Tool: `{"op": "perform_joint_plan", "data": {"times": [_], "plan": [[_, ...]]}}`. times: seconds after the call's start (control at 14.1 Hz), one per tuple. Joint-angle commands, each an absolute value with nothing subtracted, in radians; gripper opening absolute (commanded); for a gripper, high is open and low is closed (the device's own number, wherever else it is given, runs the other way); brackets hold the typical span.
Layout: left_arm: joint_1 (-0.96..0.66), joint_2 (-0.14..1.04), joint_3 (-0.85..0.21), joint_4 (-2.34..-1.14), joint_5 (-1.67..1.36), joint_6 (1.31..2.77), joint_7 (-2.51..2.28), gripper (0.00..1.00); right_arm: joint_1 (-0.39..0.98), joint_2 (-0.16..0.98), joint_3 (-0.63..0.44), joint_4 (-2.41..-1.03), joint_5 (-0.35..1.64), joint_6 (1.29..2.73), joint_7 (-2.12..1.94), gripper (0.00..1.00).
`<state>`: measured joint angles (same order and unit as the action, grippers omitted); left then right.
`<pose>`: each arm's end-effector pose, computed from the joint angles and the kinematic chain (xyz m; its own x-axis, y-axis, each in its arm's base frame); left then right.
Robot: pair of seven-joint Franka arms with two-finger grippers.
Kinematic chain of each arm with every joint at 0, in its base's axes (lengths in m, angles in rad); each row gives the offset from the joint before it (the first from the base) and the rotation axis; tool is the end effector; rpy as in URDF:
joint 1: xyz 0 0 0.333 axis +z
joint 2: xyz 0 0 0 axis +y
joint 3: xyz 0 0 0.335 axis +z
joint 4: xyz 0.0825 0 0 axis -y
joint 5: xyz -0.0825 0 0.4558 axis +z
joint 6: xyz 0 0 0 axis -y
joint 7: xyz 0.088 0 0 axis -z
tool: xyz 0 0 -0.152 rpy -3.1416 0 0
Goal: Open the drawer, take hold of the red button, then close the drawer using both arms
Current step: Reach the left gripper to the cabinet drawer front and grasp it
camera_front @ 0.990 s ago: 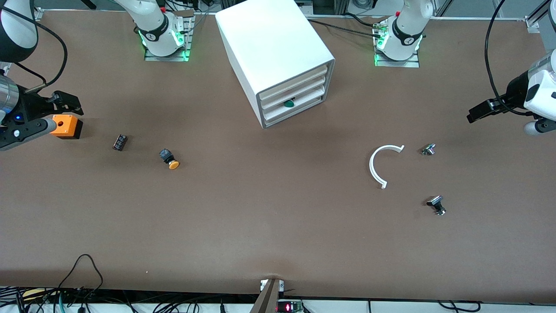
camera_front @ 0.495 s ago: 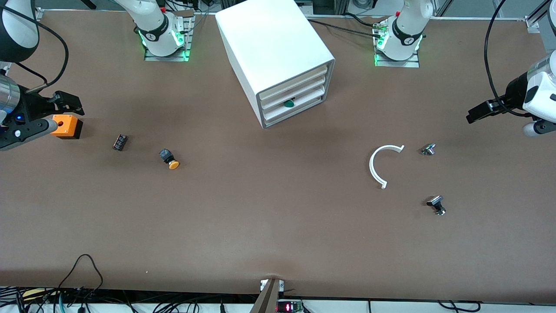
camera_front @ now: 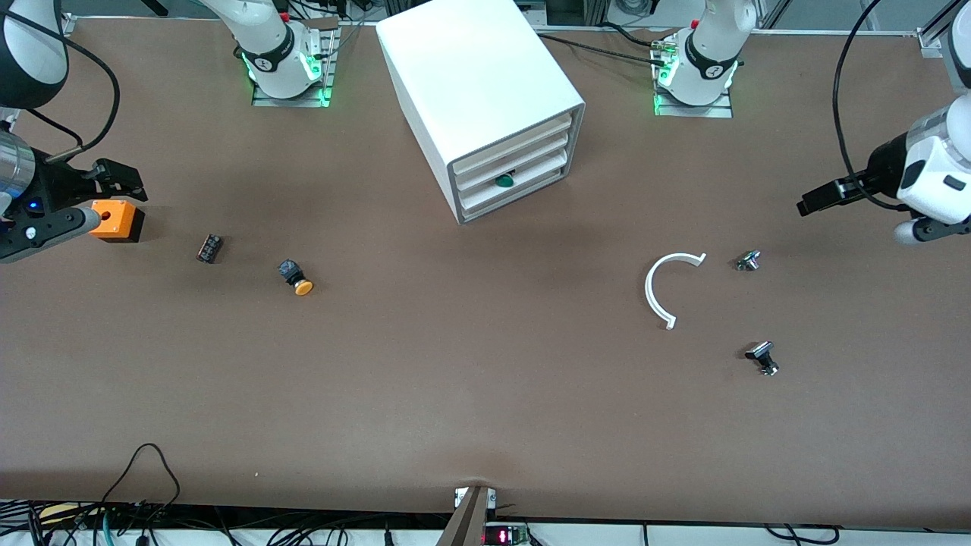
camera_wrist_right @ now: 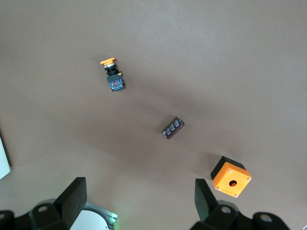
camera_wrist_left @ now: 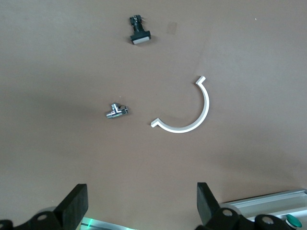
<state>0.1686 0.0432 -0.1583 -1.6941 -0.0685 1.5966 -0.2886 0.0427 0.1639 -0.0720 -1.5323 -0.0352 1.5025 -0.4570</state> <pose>0.6259 -0.0025 0.5079 0.9430 0.2945 -0.1551 0.3026 -0.9526 0.0315 0.6553 -0.0221 0.5092 0.8908 0.4115 -0.1929 0.4113 -0.9105 -0.0429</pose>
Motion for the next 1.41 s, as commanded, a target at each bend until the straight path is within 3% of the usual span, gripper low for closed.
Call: {"op": "perform_joint_plan", "data": {"times": [0.0, 0.28, 0.64, 1.34], "plan": [[0.167, 0.071, -0.178, -1.675, -0.103, 1.609, -0.275, 1.0, 0.041, 0.166, -0.066, -1.526, -0.049, 1.493, -0.442, 1.0], [0.152, 0.127, -0.244, -1.677, -0.133, 1.606, -0.261, 1.0, 0.04, 0.164, -0.066, -1.523, -0.038, 1.488, -0.44, 1.0], [0.156, 0.233, -0.285, -1.713, -0.401, 1.614, -0.114, 1.0, 0.038, 0.167, -0.066, -1.528, -0.038, 1.489, -0.442, 1.0], [0.131, 0.449, -0.313, -1.818, -0.719, 1.611, 0.357, 0.99, 0.035, 0.176, -0.069, -1.526, -0.04, 1.489, -0.457, 1.0]]}}
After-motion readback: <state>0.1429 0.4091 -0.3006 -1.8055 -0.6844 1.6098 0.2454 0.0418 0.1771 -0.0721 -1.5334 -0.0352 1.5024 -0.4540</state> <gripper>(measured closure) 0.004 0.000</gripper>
